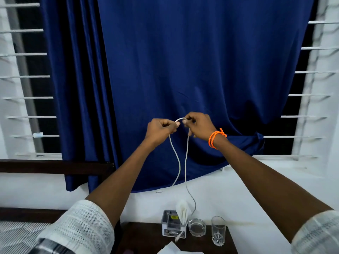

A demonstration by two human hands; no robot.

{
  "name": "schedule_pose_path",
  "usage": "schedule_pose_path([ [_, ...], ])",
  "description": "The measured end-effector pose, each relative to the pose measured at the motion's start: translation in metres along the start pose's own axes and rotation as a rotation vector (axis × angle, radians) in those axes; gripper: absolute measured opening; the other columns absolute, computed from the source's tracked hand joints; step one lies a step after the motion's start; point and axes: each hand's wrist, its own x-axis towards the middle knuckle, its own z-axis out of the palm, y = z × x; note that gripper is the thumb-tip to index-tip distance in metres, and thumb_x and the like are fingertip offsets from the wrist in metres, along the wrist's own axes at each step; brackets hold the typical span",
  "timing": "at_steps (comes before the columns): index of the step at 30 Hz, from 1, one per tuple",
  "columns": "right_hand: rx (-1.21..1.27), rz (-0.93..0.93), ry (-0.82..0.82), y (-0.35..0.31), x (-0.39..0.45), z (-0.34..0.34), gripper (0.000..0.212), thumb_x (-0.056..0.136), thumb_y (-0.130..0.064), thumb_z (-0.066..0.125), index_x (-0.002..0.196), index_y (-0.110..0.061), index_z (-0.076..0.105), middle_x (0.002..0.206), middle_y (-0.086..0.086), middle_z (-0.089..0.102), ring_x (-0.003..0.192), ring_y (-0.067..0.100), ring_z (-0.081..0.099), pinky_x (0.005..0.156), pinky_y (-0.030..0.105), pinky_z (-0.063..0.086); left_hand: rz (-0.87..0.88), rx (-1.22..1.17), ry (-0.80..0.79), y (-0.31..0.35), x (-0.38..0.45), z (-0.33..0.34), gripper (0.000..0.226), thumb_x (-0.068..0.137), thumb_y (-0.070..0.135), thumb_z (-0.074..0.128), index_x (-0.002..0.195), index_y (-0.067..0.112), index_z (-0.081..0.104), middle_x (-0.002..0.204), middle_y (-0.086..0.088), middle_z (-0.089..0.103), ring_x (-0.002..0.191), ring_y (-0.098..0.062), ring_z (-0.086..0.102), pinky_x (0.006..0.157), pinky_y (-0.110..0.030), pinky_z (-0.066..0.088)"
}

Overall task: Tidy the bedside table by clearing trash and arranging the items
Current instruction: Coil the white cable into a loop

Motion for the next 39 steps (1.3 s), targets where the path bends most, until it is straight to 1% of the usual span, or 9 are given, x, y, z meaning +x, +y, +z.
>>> schedule_pose_path([
  [5, -0.030, 0.033, -0.016, 0.012, -0.003, -0.002, 0.010, 0.094, -0.023, 0.064, 0.088, -0.016, 0.068, 0.069, 0.004, 0.072, 0.053, 0.016, 0.071, 0.054, 0.031, 0.057, -0.055, -0.078, 0.015, -0.004, -0.001, -0.005, 0.023, 0.090, 0.033, 0.077, 0.086, 0.011, 0.080, 0.079, -0.006, 0.078, 0.078, -0.017, 0.074, 0.077, -0.029, 0.060],
  [7, 0.009, 0.034, -0.064, 0.012, -0.006, 0.002, 0.004, 0.092, -0.020, 0.069, 0.093, -0.017, 0.068, 0.078, 0.003, 0.071, 0.055, 0.018, 0.073, 0.051, 0.032, 0.057, -0.054, -0.075, 0.018, 0.000, 0.001, -0.006, 0.023, 0.090, 0.033, 0.077, 0.085, 0.011, 0.080, 0.079, -0.005, 0.078, 0.077, -0.015, 0.073, 0.080, -0.031, 0.060],
  [10, 0.065, 0.009, -0.124, 0.006, -0.007, 0.005, 0.013, 0.090, -0.014, 0.071, 0.102, -0.016, 0.068, 0.089, 0.003, 0.071, 0.058, 0.020, 0.074, 0.049, 0.030, 0.058, -0.045, -0.043, -0.003, 0.007, 0.003, -0.002, 0.023, 0.090, 0.031, 0.077, 0.082, 0.010, 0.080, 0.077, -0.007, 0.077, 0.073, -0.014, 0.069, 0.078, -0.033, 0.059],
  [15, 0.057, -0.011, -0.075, -0.001, -0.002, 0.002, 0.005, 0.095, -0.018, 0.067, 0.094, -0.017, 0.072, 0.079, 0.005, 0.073, 0.056, 0.018, 0.073, 0.049, 0.032, 0.058, -0.034, 0.034, -0.059, 0.002, -0.002, -0.001, 0.020, 0.090, 0.037, 0.077, 0.083, 0.018, 0.081, 0.081, -0.003, 0.078, 0.082, -0.020, 0.075, 0.079, -0.031, 0.061],
  [19, 0.040, 0.039, -0.022, 0.003, -0.001, -0.005, 0.008, 0.095, -0.015, 0.065, 0.092, -0.012, 0.071, 0.076, 0.007, 0.074, 0.056, 0.020, 0.073, 0.052, 0.034, 0.060, -0.064, -0.013, -0.073, -0.007, -0.008, -0.006, 0.025, 0.089, 0.036, 0.078, 0.085, 0.012, 0.080, 0.084, -0.011, 0.078, 0.076, -0.015, 0.072, 0.079, -0.031, 0.062],
  [24, 0.074, 0.072, -0.120, 0.009, -0.006, 0.001, 0.009, 0.089, -0.011, 0.072, 0.098, -0.014, 0.071, 0.082, 0.006, 0.073, 0.059, 0.022, 0.074, 0.052, 0.032, 0.059, -0.052, -0.007, -0.054, -0.001, -0.006, -0.006, 0.026, 0.091, 0.033, 0.076, 0.084, 0.008, 0.078, 0.082, -0.013, 0.076, 0.072, -0.013, 0.070, 0.074, -0.028, 0.060],
  [28, 0.090, 0.026, -0.138, 0.001, -0.006, 0.006, 0.008, 0.093, -0.015, 0.069, 0.100, -0.012, 0.070, 0.082, 0.006, 0.073, 0.058, 0.021, 0.074, 0.053, 0.036, 0.061, -0.051, -0.030, -0.012, 0.004, -0.002, -0.001, 0.023, 0.092, 0.030, 0.074, 0.085, 0.009, 0.078, 0.082, -0.010, 0.077, 0.076, -0.020, 0.073, 0.077, -0.036, 0.062],
  [35, 0.085, 0.109, 0.029, -0.003, 0.000, -0.003, 0.013, 0.099, -0.019, 0.059, 0.092, -0.011, 0.067, 0.081, 0.007, 0.075, 0.054, 0.024, 0.072, 0.048, 0.030, 0.057, -0.128, -0.091, -0.122, -0.006, -0.014, -0.001, 0.027, 0.093, 0.033, 0.074, 0.091, 0.006, 0.076, 0.087, -0.010, 0.078, 0.079, -0.014, 0.075, 0.072, -0.023, 0.059],
  [39, 0.080, 0.134, -0.072, 0.006, -0.005, -0.004, 0.005, 0.092, -0.013, 0.068, 0.098, -0.012, 0.068, 0.080, 0.007, 0.074, 0.055, 0.025, 0.073, 0.053, 0.035, 0.061, -0.140, -0.112, -0.081, -0.007, -0.010, -0.005, 0.025, 0.094, 0.031, 0.073, 0.095, 0.006, 0.078, 0.086, -0.011, 0.078, 0.076, -0.015, 0.073, 0.072, -0.025, 0.057],
])
